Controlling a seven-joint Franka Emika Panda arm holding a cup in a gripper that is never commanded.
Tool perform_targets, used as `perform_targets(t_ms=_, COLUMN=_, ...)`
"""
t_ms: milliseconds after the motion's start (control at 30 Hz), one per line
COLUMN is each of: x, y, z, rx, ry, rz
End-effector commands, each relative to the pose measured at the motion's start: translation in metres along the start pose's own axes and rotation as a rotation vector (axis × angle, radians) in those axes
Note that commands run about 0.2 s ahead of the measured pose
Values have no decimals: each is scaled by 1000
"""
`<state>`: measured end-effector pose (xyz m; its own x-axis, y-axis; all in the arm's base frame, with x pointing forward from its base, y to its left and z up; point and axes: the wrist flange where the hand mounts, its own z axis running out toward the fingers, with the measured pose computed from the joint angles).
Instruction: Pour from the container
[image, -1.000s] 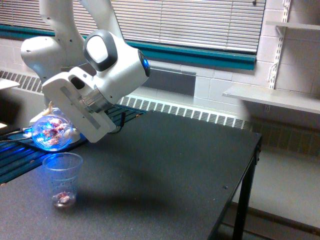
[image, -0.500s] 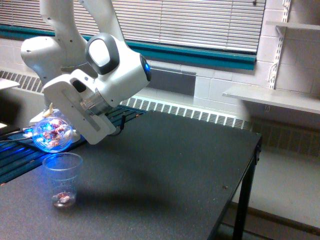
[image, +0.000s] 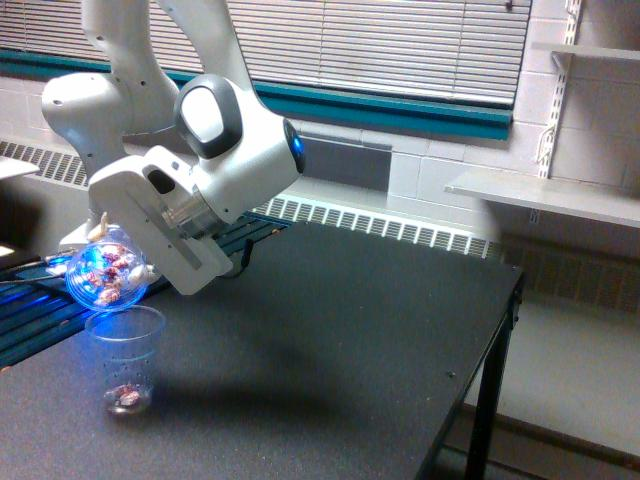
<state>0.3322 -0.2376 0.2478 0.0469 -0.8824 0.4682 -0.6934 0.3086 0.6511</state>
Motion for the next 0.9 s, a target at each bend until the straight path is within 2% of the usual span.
perform_targets(t_ms=33, x=-4, y=-7, z=-7, rx=4, ry=6, rz=-26)
perform_targets(t_ms=900, x=-6, y=-14, z=-17, rx=-8, ry=37, rz=-47)
